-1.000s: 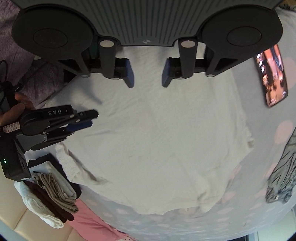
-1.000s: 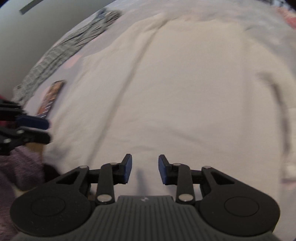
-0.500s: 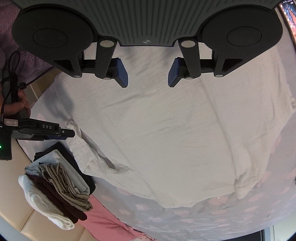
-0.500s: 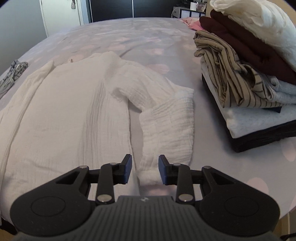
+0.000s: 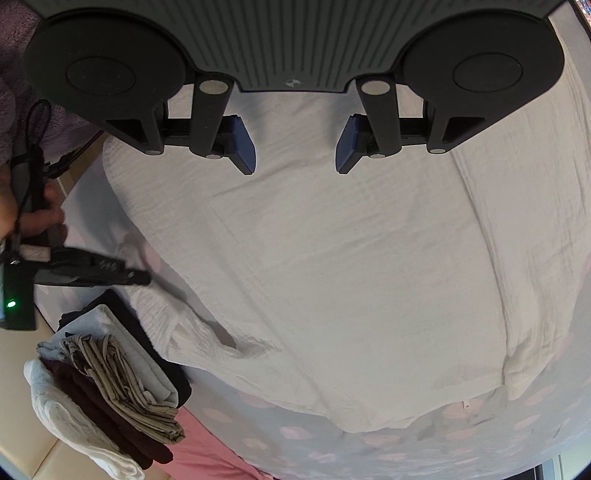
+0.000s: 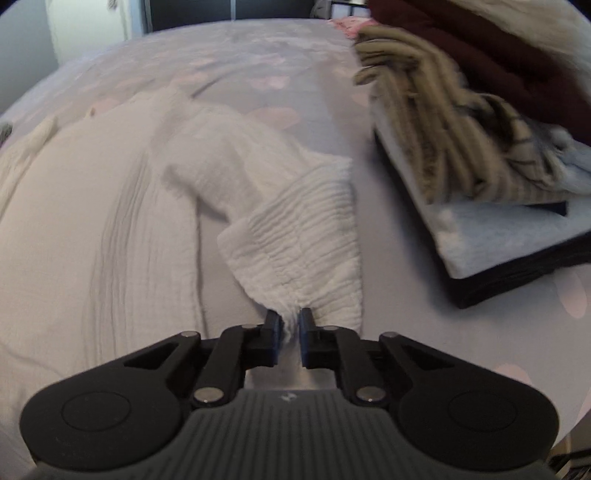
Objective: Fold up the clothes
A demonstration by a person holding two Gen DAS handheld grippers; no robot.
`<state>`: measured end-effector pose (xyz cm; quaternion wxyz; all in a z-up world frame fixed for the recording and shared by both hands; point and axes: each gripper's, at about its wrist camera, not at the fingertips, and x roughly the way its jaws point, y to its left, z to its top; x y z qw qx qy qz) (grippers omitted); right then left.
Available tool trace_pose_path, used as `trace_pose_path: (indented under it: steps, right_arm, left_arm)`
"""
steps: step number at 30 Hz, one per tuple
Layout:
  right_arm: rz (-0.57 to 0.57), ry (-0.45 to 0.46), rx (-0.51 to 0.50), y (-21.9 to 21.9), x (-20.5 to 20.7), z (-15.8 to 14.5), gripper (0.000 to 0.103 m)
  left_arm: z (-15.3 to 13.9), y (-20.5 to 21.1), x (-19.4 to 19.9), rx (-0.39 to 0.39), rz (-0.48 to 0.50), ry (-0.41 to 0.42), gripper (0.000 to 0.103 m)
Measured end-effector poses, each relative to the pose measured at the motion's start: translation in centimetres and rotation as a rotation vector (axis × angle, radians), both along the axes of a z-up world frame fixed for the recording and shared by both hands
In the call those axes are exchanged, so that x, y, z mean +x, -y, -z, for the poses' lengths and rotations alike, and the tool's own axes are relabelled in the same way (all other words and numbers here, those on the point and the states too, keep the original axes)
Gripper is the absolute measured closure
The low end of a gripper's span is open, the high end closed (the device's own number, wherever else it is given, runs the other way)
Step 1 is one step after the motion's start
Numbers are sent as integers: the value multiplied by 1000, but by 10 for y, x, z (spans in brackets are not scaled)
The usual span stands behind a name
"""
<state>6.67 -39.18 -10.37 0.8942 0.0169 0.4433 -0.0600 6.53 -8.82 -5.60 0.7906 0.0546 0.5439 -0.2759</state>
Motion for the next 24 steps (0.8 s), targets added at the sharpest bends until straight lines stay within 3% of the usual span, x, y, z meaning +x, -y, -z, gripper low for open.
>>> trace_pose_path:
  steps: [5,9,14,20,24]
  right_arm:
    - [105,172,-6,18,-24,-41,94]
    - [107,320,77,24,-40,-72,94]
    - [-80,383,164,-6,-46,-90,94]
    - [-400,358,212,-62,-54,-87,94]
    - [-589,316,199,-87,-66,-82,94]
  left_arm:
    - [-4,-7,4,-26,-41,6,57]
    - [-13,-13,10,-79,-83,16,57]
    - [-25,-22,14,-144,-140,32,57]
    - [-41,-31,13,-259,-168,76,56]
    - [-49,-39,10,-347,-183,97,48]
